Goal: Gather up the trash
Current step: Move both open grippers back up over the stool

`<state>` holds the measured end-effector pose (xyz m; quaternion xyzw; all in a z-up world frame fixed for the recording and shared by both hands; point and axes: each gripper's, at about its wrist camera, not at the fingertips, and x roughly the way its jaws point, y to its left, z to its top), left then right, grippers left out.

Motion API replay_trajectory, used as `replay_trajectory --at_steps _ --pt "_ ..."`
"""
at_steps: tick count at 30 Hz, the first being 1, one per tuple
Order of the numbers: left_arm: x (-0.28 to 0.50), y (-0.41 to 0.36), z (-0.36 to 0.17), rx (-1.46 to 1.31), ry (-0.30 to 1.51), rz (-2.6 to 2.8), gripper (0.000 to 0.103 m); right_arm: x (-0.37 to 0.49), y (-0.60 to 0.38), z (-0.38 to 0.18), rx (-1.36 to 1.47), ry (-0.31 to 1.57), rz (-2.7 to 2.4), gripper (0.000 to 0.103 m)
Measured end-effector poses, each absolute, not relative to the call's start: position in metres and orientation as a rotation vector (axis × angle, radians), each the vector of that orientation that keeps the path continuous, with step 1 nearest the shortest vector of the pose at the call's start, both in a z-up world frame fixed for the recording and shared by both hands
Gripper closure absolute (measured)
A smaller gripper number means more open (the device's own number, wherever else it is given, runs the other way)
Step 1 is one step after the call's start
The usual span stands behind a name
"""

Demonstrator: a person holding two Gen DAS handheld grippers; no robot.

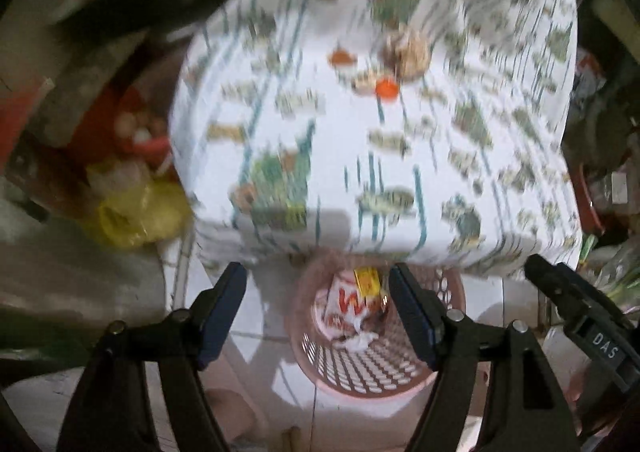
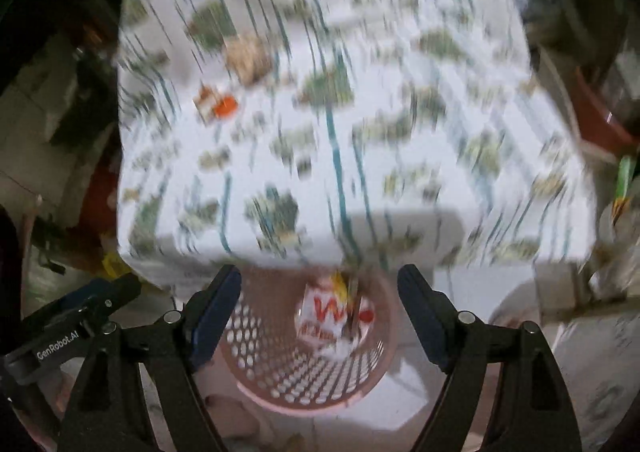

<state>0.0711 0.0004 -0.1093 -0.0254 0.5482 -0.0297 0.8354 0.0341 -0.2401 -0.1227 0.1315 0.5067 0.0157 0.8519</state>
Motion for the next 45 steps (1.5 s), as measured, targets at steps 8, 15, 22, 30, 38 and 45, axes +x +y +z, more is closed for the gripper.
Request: replay_trajectory --at_steps 8,15,22,30,38,45 --pt "0.058 0.009 -0.043 -0.001 0.918 -0.032 0.009 0.027 -0.243 -0.073 0.224 0.884 0.027 0.017" --pt "0.048 0.017 -0.012 -0.003 0.760 0.008 0.000 0.017 -0.246 -0.054 0.227 0.791 0.002 0.014" --pt "0.051 0.018 0.019 -0.002 0.682 0.000 0.000 0.020 -0.239 -0.013 0.123 0.675 0.021 0.013" --pt "0.071 0.018 0.085 0.015 0.555 0.001 0.000 0.025 -0.246 0.052 0.075 0.504 0.053 0.000" --pt "0.104 0.024 0.101 0.014 0.538 0.059 0.000 0.054 -0.244 0.079 -0.039 0.407 0.052 0.000" --pt "0.139 0.033 0.084 0.033 0.563 0.102 0.000 0.096 -0.238 0.069 -0.073 0.459 0.062 0.000"
